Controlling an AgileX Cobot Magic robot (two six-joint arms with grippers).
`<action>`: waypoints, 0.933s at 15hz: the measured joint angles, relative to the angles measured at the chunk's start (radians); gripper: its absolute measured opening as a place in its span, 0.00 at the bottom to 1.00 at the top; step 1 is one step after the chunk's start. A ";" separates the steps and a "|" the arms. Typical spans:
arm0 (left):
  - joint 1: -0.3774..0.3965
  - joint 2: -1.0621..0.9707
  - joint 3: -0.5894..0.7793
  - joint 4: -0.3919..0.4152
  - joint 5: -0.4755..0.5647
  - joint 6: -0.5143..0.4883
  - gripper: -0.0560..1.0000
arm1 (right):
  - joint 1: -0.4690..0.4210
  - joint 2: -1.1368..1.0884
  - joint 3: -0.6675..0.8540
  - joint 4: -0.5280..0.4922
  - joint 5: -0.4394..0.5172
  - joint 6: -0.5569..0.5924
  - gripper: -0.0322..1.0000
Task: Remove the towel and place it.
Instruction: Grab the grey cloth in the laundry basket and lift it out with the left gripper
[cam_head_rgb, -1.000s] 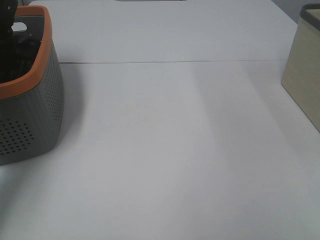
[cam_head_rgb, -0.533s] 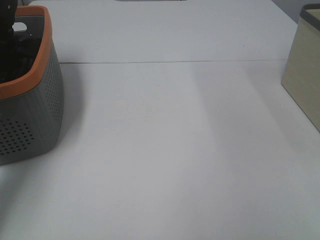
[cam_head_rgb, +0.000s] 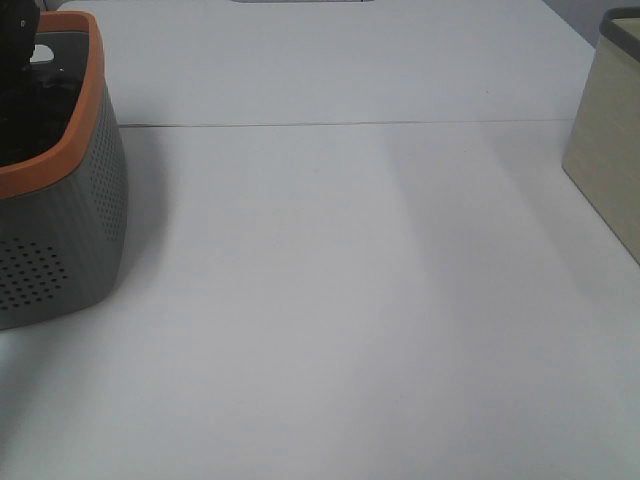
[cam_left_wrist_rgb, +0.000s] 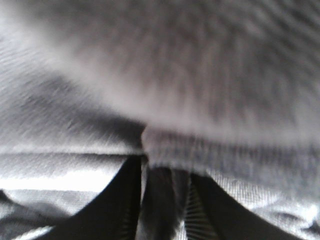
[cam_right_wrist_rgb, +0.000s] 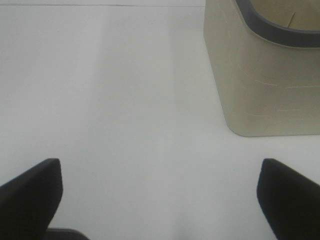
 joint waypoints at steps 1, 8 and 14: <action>0.000 0.001 -0.004 0.000 0.001 0.000 0.23 | 0.000 0.000 0.000 0.000 0.000 0.000 0.96; 0.000 0.004 -0.216 0.011 0.155 -0.168 0.05 | 0.000 0.000 0.000 0.000 0.000 0.000 0.96; 0.001 -0.192 -0.272 -0.150 0.171 -0.454 0.05 | 0.000 0.000 0.000 0.000 0.000 0.000 0.96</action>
